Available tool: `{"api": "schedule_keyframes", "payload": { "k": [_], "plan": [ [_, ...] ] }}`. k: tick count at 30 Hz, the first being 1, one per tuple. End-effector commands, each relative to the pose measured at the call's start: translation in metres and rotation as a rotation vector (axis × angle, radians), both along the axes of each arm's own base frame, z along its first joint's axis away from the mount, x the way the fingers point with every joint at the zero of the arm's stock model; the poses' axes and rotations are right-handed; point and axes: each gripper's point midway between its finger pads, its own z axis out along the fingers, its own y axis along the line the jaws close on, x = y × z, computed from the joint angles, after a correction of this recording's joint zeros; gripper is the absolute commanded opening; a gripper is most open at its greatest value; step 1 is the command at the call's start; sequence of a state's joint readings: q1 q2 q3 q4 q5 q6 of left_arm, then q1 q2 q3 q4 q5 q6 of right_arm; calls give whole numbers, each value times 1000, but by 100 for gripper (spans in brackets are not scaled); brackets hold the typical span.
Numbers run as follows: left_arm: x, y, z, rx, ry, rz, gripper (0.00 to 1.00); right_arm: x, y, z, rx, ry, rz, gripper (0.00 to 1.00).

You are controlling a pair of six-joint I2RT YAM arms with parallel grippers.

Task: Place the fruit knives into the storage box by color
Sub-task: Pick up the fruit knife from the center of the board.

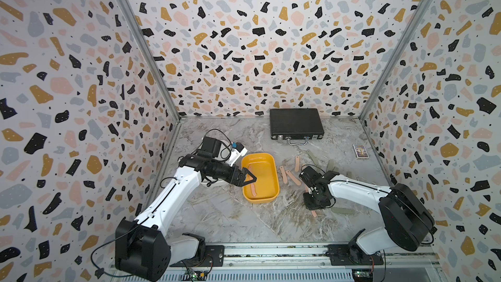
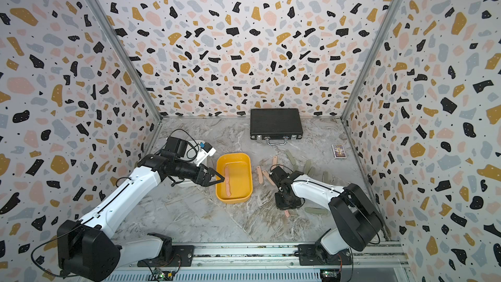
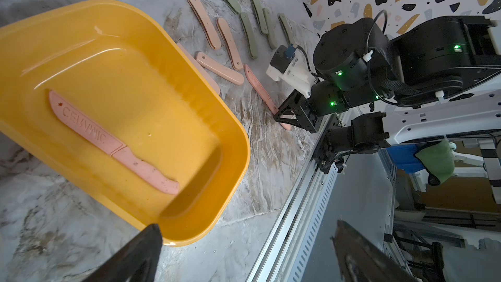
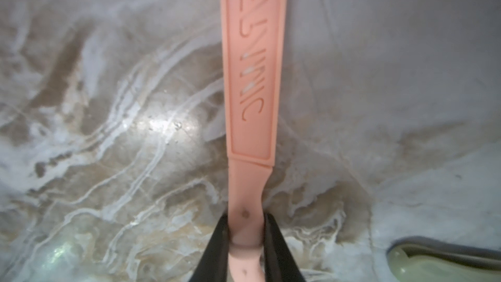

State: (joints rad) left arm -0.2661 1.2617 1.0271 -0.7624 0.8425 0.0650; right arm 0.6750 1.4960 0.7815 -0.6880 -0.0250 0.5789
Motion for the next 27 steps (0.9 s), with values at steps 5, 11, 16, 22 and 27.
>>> {"api": "schedule_keyframes", "payload": {
  "k": [5, 11, 16, 22, 27],
  "plan": [
    [-6, -3, -2, -18, 12, -34, 99, 4, 11, -5, 18, 25, 31, 21],
    [-8, -3, -4, -16, 21, -40, 99, 14, 21, -5, 28, 25, 36, 21],
    [-9, -4, -3, -17, 31, -53, 99, 16, 23, -4, 37, 24, 31, 25],
    [-8, -3, 1, -19, 11, -43, 99, 13, 17, 1, 24, 7, 25, 36],
    [-7, -3, -1, -14, 14, -39, 99, 10, 14, -3, 14, 17, 23, 37]
  ]
}}
